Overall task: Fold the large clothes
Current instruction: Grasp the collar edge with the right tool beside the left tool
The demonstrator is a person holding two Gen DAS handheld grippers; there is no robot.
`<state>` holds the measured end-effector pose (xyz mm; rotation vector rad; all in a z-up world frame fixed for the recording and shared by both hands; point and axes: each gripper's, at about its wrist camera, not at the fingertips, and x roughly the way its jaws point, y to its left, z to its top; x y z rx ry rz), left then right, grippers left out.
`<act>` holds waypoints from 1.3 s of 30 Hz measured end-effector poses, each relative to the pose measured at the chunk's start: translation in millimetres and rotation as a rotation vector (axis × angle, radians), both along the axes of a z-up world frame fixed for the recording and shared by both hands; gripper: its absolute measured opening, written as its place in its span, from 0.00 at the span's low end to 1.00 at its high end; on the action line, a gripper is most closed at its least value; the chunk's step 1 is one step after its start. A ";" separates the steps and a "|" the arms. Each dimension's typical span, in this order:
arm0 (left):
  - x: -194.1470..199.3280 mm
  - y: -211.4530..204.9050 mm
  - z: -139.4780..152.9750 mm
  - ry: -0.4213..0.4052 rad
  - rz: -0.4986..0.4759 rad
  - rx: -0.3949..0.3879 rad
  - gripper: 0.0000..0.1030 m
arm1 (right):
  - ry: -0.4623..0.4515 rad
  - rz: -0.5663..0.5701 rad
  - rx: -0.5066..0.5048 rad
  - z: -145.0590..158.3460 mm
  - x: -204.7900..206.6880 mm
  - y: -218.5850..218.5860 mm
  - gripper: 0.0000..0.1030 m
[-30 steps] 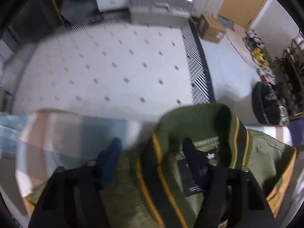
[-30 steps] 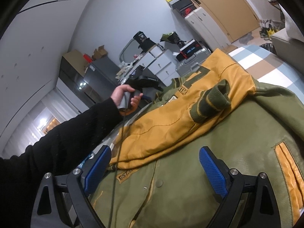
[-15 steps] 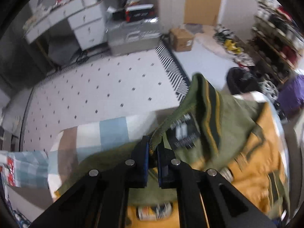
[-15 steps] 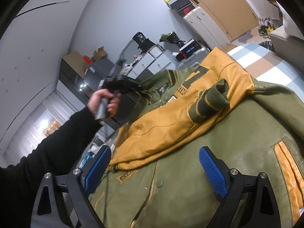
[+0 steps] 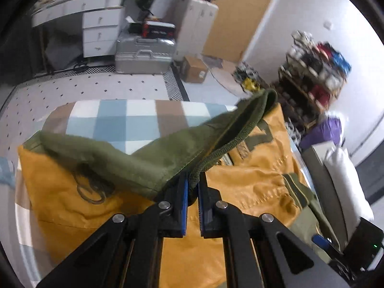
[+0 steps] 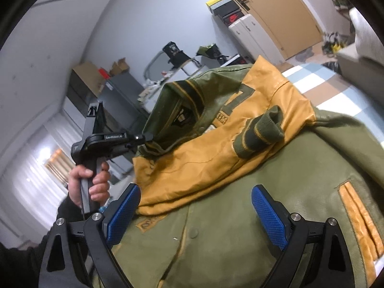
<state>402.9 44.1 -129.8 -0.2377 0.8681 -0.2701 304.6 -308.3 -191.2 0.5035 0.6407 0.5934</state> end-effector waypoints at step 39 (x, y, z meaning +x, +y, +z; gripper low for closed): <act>-72.9 -0.1 24.1 -0.253 -0.005 -0.313 0.03 | -0.246 0.053 -0.901 112.8 145.6 175.3 0.11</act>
